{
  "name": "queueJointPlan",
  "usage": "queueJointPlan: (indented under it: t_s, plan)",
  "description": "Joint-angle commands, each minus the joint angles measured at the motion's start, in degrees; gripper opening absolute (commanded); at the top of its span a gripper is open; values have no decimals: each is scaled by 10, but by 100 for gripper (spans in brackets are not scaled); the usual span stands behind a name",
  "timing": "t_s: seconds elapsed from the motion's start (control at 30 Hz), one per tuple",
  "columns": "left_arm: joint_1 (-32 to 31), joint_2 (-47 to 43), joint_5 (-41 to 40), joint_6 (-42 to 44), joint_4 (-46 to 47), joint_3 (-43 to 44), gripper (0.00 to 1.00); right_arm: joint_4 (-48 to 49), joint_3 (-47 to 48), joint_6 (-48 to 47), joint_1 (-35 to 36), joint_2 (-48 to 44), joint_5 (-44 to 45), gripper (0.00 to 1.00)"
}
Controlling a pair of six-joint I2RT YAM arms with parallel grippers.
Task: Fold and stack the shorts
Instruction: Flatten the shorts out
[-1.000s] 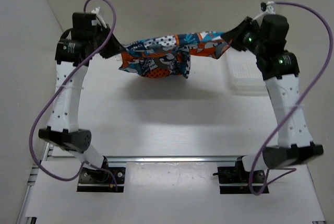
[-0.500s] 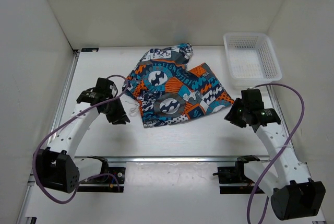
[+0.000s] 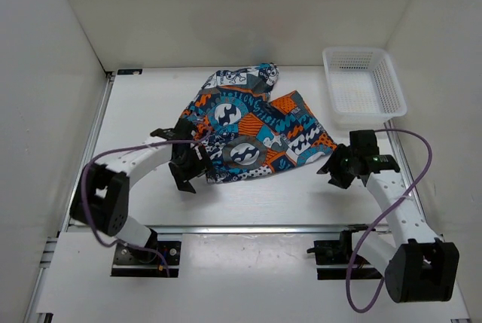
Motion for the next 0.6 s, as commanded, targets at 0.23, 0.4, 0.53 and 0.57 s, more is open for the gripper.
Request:
queueJointPlan:
  t_s: [0.23,0.4,0.53,0.57]
  plan:
    - [-34,169,-31,-36,79,66,47,152,-33,-8,-108,106,-121,77]
    - [-29,177,-38,-24,79,87,10,217,44,-20,-108,258,-121,76]
    - [2,131,-38,-3,62,106,10,247,123,-25,-102,382,-137,68]
    - [8,123,-33,4,47,114,10,253,143,-25,-91,405,-137,65]
